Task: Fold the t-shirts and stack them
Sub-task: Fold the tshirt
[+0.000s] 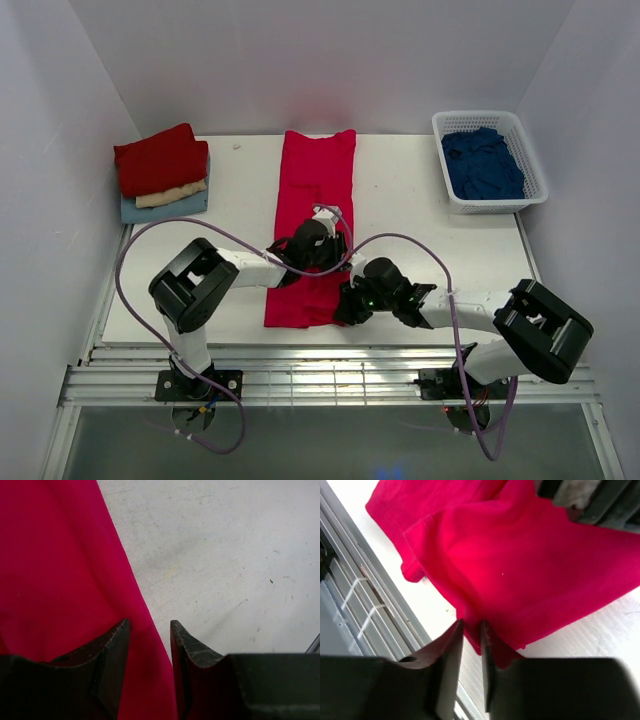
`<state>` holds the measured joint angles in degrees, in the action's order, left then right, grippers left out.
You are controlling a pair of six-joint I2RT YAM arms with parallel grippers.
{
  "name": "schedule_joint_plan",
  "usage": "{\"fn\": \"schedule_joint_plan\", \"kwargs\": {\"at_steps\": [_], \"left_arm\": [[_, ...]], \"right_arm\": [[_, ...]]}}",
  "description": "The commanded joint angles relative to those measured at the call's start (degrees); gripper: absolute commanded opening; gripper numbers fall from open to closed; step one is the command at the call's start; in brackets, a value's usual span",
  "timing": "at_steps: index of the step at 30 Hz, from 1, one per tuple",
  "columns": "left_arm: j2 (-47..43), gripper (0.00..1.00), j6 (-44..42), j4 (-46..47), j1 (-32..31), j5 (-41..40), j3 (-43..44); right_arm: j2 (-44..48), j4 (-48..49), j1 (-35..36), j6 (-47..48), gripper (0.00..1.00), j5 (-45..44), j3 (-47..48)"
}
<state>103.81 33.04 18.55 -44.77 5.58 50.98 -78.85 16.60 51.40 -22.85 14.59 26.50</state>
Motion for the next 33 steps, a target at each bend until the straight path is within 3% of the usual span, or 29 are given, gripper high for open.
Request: {"fn": "schedule_joint_plan", "kwargs": {"at_steps": [1, 4, 5, 12, 25, 33], "left_arm": [[1.0, 0.48, 0.9, 1.7, -0.4, 0.7, -0.9], [2.4, 0.48, 1.2, 2.0, -0.5, 0.8, -1.1], [2.7, 0.48, 1.2, 2.1, -0.6, 0.9, -1.1], [5.3, 0.48, 1.7, 2.6, -0.8, 0.6, -1.5], [8.2, 0.47, 1.9, 3.4, -1.0, 0.3, -1.3], [8.6, 0.47, 1.9, 3.9, -0.9, 0.4, -1.8]], "right_arm": [[-0.8, 2.2, 1.6, -0.7, 0.24, -2.5, 0.9], [-0.6, 0.8, 2.7, -0.9, 0.08, -4.7, 1.6], [-0.3, -0.4, 3.2, -0.8, 0.08, -5.4, 1.8], [4.0, -4.9, 7.2, -1.7, 0.08, -7.8, 2.4], [9.9, -5.3, 15.0, -5.7, 0.08, -0.8, -0.4], [12.9, -10.9, 16.4, -4.0, 0.11, -6.1, 3.1]]}}
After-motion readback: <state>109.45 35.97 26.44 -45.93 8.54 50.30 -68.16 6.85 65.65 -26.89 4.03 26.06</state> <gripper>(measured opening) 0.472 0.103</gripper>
